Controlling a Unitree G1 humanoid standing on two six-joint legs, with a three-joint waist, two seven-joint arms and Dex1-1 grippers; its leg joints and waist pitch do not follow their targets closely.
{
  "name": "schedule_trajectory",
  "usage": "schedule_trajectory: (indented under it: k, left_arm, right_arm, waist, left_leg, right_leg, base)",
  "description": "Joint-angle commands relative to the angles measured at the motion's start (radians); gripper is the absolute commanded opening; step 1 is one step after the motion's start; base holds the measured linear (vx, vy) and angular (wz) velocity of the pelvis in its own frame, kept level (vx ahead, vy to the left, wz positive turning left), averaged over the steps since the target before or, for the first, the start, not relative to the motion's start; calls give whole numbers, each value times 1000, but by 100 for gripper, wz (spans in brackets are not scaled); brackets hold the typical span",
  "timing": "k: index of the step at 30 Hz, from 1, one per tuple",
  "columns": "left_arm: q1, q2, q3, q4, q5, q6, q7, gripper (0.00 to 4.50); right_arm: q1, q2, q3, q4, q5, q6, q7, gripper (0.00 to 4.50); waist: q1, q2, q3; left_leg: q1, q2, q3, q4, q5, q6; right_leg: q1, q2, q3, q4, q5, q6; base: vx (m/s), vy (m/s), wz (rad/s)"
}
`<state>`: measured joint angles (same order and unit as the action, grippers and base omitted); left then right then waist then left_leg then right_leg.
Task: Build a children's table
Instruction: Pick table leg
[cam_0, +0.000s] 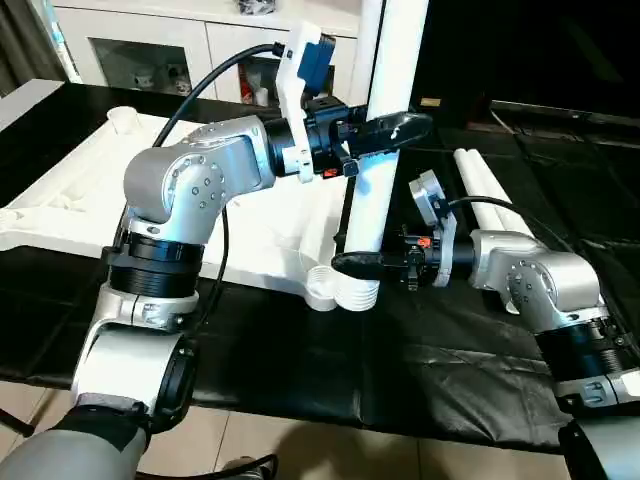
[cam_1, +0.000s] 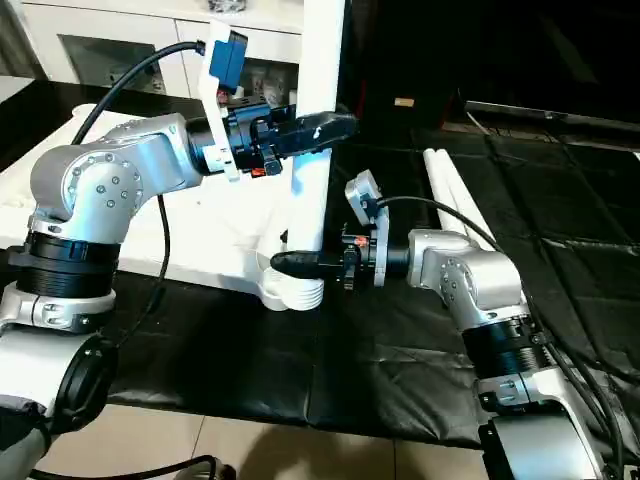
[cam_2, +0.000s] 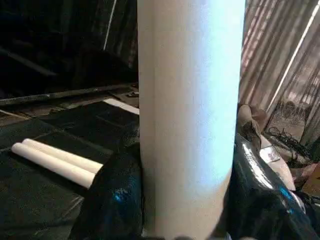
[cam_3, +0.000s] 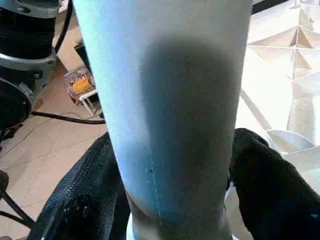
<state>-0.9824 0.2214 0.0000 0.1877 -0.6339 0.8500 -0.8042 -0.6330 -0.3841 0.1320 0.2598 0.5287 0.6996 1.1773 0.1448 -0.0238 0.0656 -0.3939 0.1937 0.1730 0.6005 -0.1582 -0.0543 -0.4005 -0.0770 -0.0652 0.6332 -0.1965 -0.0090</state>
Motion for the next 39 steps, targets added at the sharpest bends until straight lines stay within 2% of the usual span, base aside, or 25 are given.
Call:
schedule_trajectory:
  k: [1,12,17,18,20,24,27,28,32,34,35,36,37,38,39]
  left_arm:
    - [-24,-3,-5,-25,-5,3,-5,175]
    - [-29,-9,-6,-25,-7,4,-6,175]
    - [-34,-19,3,-37,-22,4,-4,175]
    - [-36,-23,8,-39,-27,6,-1,210]
    - [-44,-38,30,-59,-59,23,10,245]
    - [-56,-62,55,-89,-103,37,20,266]
    - [-62,-104,96,-103,-149,46,64,291]
    - [-62,-119,108,-103,-159,45,78,296]
    - [-41,-176,150,-103,-180,2,126,301]
    - [-40,-207,214,-97,-244,-1,163,301]
    - [-40,-207,214,-97,-244,-1,163,301]
    - [-42,-226,282,-93,-330,14,187,301]
    - [-42,-228,295,-94,-347,18,191,301]
    - [-40,-230,329,-97,-398,32,199,301]
    - [-40,-230,329,-97,-398,32,199,301]
  right_arm:
    - [4,-4,-3,-13,5,11,7,293]
    - [5,-6,-5,-5,3,17,7,213]
    - [2,2,-13,4,4,17,-6,204]
    - [2,5,-17,4,7,17,-8,204]
    - [7,14,-33,-12,27,29,-11,202]
    - [16,40,-53,-17,27,2,-49,199]
    - [14,67,-82,-17,43,5,-86,198]
    - [15,70,-84,-21,47,9,-89,198]
    - [19,87,-99,-16,50,-3,-118,198]
    - [26,100,-112,-18,50,-21,-137,198]
    - [26,100,-112,-18,50,-21,-137,198]
    - [37,120,-133,-25,51,-42,-169,198]
    - [40,126,-139,-27,50,-50,-181,197]
    - [44,151,-161,-22,48,-79,-219,194]
    - [44,151,-161,-22,48,-79,-219,192]
  waist:
    - [2,-8,-85]
    - [2,-7,-85]
    - [2,-7,-86]
    - [2,-8,-86]
    - [2,-6,-86]
    - [3,-7,-86]
    - [2,-6,-84]
    - [5,0,-84]
    - [5,-2,-84]
    - [5,-2,-84]
    - [6,-3,-84]
    - [5,-3,-85]
    - [6,-4,-86]
    - [6,-4,-86]
    - [4,-3,-86]
  left_leg:
    - [21,29,-5,-55,-94,13]
    - [21,29,-5,-55,-97,12]
    - [21,29,-5,-54,-90,14]
    - [21,29,-5,-54,-91,14]
    - [20,28,-5,-54,-94,14]
    - [20,29,-5,-54,-96,16]
    - [21,29,-5,-55,-113,9]
    - [22,29,-6,-54,-122,7]
    - [21,29,-7,-56,-135,0]
    - [20,27,-7,-55,-134,-2]
    - [20,27,-6,-55,-133,-3]
    - [19,27,-6,-55,-131,-4]
    - [18,25,-5,-53,-128,-3]
    - [18,25,-5,-54,-128,-3]
    - [18,24,-5,-54,-130,-1]
  right_leg:
    - [61,-65,40,-60,-37,-235]
    - [61,-65,40,-60,-40,-234]
    - [62,-64,40,-58,-25,-238]
    - [62,-64,39,-58,-25,-239]
    - [62,-65,39,-58,-24,-244]
    - [60,-66,40,-58,-19,-254]
    - [61,-65,39,-60,-41,-251]
    - [60,-66,39,-62,-53,-249]
    - [62,-66,39,-68,-68,-235]
    - [63,-66,39,-68,-69,-234]
    - [63,-66,39,-68,-67,-235]
    - [63,-66,38,-67,-58,-247]
    - [63,-65,38,-64,-50,-251]
    - [62,-65,38,-64,-46,-253]
    - [60,-64,37,-64,-47,-257]
  base:
    - [0,0,0]
    - [0,0,0]
    - [0,0,0]
    - [0,0,0]
    - [0,0,0]
    - [0,0,0]
    - [0,0,0]
    - [0,0,0]
    - [0,0,0]
    - [0,0,0]
    - [0,0,0]
    - [0,0,0]
    - [0,0,0]
    - [0,0,0]
    - [0,0,0]
